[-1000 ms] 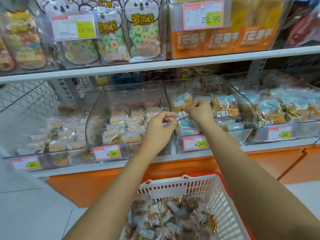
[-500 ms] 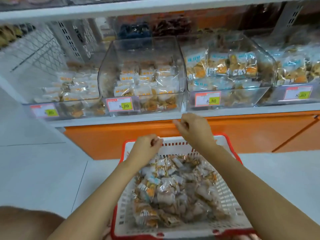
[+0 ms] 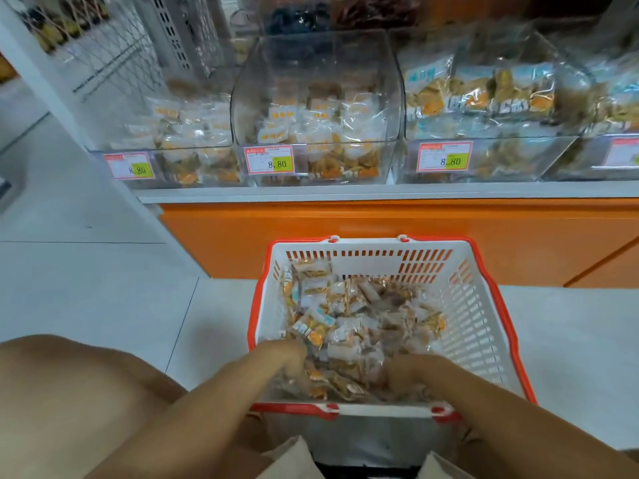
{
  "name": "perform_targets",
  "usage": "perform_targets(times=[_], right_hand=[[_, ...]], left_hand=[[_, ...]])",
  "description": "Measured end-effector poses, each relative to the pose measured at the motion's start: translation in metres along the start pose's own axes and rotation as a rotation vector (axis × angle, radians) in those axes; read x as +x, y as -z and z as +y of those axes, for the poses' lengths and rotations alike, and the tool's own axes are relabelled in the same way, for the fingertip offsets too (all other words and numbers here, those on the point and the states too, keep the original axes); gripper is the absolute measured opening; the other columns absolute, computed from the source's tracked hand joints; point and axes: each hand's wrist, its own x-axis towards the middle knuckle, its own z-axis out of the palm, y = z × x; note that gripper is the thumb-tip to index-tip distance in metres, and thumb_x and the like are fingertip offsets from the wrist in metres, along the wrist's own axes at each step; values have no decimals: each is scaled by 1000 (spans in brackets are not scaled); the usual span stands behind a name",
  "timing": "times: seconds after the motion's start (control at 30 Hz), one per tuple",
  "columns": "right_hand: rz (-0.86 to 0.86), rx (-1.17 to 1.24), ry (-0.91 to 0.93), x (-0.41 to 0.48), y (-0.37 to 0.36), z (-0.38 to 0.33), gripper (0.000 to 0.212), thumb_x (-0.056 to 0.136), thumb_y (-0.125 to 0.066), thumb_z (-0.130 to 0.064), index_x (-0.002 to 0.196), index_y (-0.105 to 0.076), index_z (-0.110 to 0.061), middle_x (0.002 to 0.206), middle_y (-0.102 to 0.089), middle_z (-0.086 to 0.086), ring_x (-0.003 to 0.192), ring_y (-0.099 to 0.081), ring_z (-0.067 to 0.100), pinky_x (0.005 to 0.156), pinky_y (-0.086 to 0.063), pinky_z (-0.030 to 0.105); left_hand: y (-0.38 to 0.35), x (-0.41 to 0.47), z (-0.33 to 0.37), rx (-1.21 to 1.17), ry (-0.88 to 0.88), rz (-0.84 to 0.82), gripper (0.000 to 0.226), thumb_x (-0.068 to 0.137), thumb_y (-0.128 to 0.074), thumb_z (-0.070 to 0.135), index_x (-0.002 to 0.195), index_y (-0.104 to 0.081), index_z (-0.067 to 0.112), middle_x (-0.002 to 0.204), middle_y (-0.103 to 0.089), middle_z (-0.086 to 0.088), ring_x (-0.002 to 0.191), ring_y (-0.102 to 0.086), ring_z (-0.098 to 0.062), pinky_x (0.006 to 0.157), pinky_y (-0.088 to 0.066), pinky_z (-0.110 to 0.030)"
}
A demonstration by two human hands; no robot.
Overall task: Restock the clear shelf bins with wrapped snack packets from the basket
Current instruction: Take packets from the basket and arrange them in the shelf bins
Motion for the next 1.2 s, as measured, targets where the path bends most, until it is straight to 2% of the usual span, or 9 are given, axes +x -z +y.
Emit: perform_targets(times=[0.23, 0.37, 0.47, 0.57, 0.67, 0.73, 0.87, 1.03, 1.2], right_hand=[[168, 226, 78, -9, 33, -16, 30, 93, -53, -15, 116, -64, 2, 120, -64, 17, 111, -60, 29, 92, -48, 36], [39, 898, 58, -21, 35, -25, 40, 95, -57, -23, 128, -57, 0, 130, -59, 13, 114, -59, 23, 97, -43, 23], [-136, 1233, 147, -23, 42, -34, 71, 86, -56, -57, 124, -53, 3, 115, -65, 24, 99, -68, 30, 89, -55, 36], [-133, 1521, 386, -40, 67, -48, 48, 91, -55, -46, 115, -61, -5, 121, -62, 25, 102, -67, 30, 89, -55, 38], [87, 1494, 606, -73, 106, -53, 22, 87, -61, -12, 106, -65, 0, 108, -68, 17, 87, -70, 21, 74, -59, 30], [238, 1383, 718, -100, 131, -52, 26, 84, -63, -4, 110, -63, -4, 101, -70, 10, 88, -70, 18, 72, -57, 26], [464, 1266, 847, -141, 169, -42, 42, 73, -73, -10, 113, -61, -12, 100, -72, 3, 98, -68, 18, 87, -53, 30], [1013, 1297, 735, -169, 209, -15, 61, 69, -77, -37, 121, -60, -10, 114, -69, 4, 108, -65, 19, 96, -50, 40], [1457, 1240, 449, -180, 272, 45, 46, 88, -64, -41, 117, -54, -6, 117, -59, 6, 106, -58, 21, 92, -50, 42]], left_hand=[[5, -18, 18, 181, -171, 324, 28, 90, -57, 9, 117, -56, 3, 107, -62, -17, 96, -61, -32, 83, -50, -38], [16, -32, 17, 219, -215, 461, 17, 90, -50, 2, 102, -63, 3, 97, -64, -13, 92, -62, -31, 79, -47, -36], [31, -44, 17, 77, -343, 701, 14, 94, -53, 19, 98, -63, 11, 98, -63, -3, 91, -61, -21, 74, -43, -29], [50, -61, 24, 77, -601, 1064, 19, 91, -51, 29, 88, -63, 15, 90, -63, 3, 83, -61, -14, 64, -47, -24], [66, -73, 26, -110, -701, 1193, 20, 86, -59, 38, 96, -62, 21, 108, -57, 9, 104, -52, -3, 84, -47, -17], [81, -89, 33, -540, -639, 1157, 33, 78, -70, 43, 104, -57, 28, 118, -48, 15, 112, -44, 9, 93, -37, -7], [124, -109, 62, -1182, -609, 993, 42, 72, -75, 34, 107, -53, 27, 106, -63, 4, 89, -64, -6, 74, -53, -20], [181, -120, 94, -1187, -752, 990, 24, 83, -71, 9, 101, -59, 17, 82, -64, 4, 68, -61, -3, 65, -49, -14], [236, -110, 120, -790, -676, 1227, 23, 92, -61, 19, 113, -58, 25, 112, -62, 9, 99, -58, -2, 87, -47, -19]])
